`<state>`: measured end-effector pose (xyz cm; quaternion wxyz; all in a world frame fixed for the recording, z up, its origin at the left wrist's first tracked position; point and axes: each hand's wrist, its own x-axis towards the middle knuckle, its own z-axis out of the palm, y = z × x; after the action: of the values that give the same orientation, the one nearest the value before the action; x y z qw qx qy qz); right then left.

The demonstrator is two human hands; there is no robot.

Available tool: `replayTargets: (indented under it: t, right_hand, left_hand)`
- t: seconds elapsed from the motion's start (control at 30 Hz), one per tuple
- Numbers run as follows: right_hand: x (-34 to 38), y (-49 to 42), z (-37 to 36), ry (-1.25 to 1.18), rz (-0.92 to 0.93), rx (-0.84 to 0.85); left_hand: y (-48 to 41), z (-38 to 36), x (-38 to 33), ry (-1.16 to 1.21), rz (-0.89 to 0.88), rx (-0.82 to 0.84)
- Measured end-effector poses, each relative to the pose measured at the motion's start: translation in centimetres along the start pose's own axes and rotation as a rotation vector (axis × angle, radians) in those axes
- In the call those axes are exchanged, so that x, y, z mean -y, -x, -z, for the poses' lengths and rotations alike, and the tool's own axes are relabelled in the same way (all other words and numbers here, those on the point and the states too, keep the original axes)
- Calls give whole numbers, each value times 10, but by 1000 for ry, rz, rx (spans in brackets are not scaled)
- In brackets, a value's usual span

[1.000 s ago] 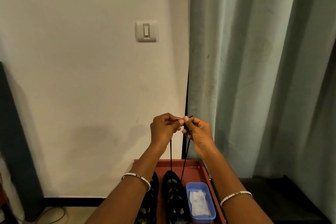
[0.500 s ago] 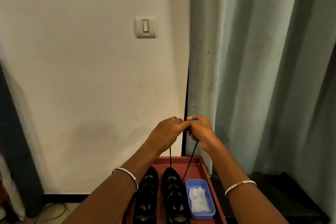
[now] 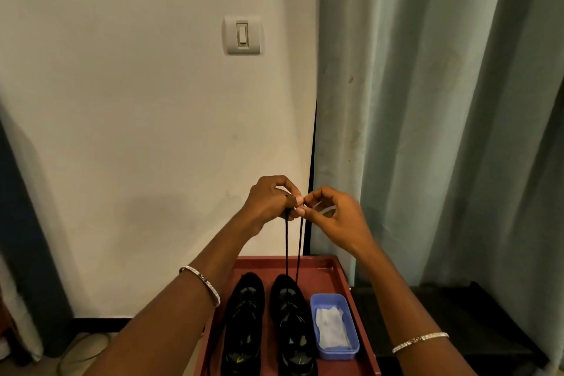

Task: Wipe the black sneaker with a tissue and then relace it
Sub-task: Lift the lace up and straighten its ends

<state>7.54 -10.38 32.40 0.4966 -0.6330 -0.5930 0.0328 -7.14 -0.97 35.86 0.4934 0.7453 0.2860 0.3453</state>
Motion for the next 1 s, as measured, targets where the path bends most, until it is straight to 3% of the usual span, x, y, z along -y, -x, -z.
replayTargets:
  t: [0.1,0.3,0.47,0.53,0.67,0.77,0.83,0.87,0.93,1.0]
  right_hand:
    - [1,1,1,-13,18,0]
    - [6,0,-7,-187,-59,-74]
    - [4,-3,-9,-115,-163,-20]
    - [-7,-2,-5,-132,-228,-23]
    - [-60,20,4,-511,-563,-172]
    - [-95,40,5,-1062,-886,-264]
    - [-100,38,-1,-1424,-931,-324]
    - [-95,30,-5,-1551,-914,-365]
    - [-80,12,-16,-1636,-884,-414]
    - [-61,-6,-23,-1291,-781,-288]
  left_hand:
    - [1,12,2,165,40,69]
    - [-3,18,7,180,85,84]
    - [-3,23,12,134,81,27]
    - [-6,30,22,136,86,-69]
    - [1,49,70,336,203,-305]
    - [7,54,107,945,401,-406]
    - [3,43,118,1196,435,-451]
    - [-1,34,117,1157,430,-440]
    - [-5,15,107,759,339,-330]
    - [-11,7,106,32,50,-167]
